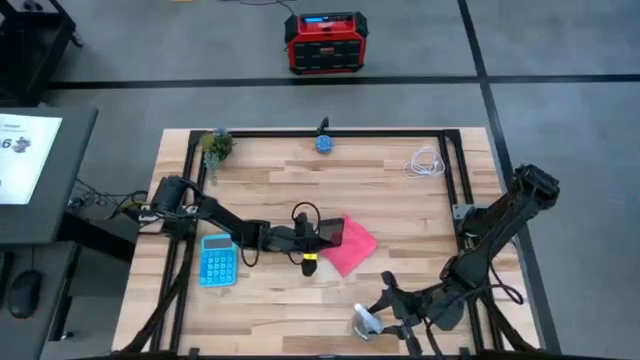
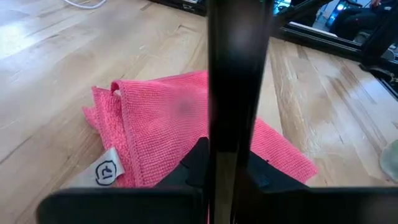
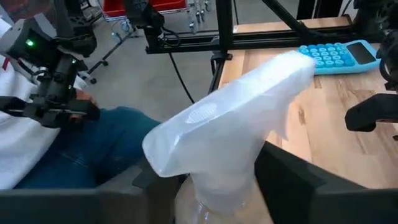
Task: Apply microfiber cloth
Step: Spray the black cellphone with the transparent spray bottle
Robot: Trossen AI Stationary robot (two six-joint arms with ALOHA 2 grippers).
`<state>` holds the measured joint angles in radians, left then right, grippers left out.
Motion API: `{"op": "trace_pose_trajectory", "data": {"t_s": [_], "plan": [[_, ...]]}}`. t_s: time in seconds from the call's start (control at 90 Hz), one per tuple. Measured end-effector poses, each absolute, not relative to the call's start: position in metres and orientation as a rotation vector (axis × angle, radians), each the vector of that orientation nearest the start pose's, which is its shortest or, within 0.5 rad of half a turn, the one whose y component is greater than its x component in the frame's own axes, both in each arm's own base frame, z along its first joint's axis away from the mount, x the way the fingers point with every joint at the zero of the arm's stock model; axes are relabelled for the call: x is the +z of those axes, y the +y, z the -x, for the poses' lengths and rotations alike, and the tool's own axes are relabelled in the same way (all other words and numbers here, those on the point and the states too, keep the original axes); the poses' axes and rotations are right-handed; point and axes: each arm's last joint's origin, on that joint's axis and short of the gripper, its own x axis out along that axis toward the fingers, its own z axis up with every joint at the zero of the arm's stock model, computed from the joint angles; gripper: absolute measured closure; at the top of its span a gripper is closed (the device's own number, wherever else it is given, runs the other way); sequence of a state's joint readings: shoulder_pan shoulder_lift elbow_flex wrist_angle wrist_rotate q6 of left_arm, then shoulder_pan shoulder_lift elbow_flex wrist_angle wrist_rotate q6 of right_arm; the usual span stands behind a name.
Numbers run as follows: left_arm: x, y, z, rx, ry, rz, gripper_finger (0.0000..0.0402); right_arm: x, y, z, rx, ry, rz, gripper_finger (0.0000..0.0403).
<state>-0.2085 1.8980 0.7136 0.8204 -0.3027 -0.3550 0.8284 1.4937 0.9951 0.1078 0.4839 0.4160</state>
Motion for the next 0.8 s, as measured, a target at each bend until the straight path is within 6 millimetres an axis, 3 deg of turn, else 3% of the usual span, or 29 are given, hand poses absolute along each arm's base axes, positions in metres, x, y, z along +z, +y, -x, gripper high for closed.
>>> {"op": "trace_pose_trajectory", "data": {"t_s": [0.056, 0.244, 0.556, 0.8], "plan": [[0.115, -0.062, -0.336, 0.154, 0.331, 0.259, 0.0387, 0.267, 0.234, -0.233, 0.259, 0.366, -0.175, 0.0288], [0.115, -0.062, -0.336, 0.155, 0.331, 0.263, 0.0387, 0.268, 0.239, -0.224, 0.146, 0.322, -0.138, 0.0288], [0.120, -0.063, -0.341, 0.156, 0.307, 0.280, 0.0387, 0.290, 0.264, -0.178, -0.013, 0.352, -0.016, 0.0288], [0.140, -0.067, -0.363, 0.174, 0.303, 0.195, 0.0390, 0.273, 0.261, -0.153, -0.118, 0.390, -0.104, 0.0288]]}}
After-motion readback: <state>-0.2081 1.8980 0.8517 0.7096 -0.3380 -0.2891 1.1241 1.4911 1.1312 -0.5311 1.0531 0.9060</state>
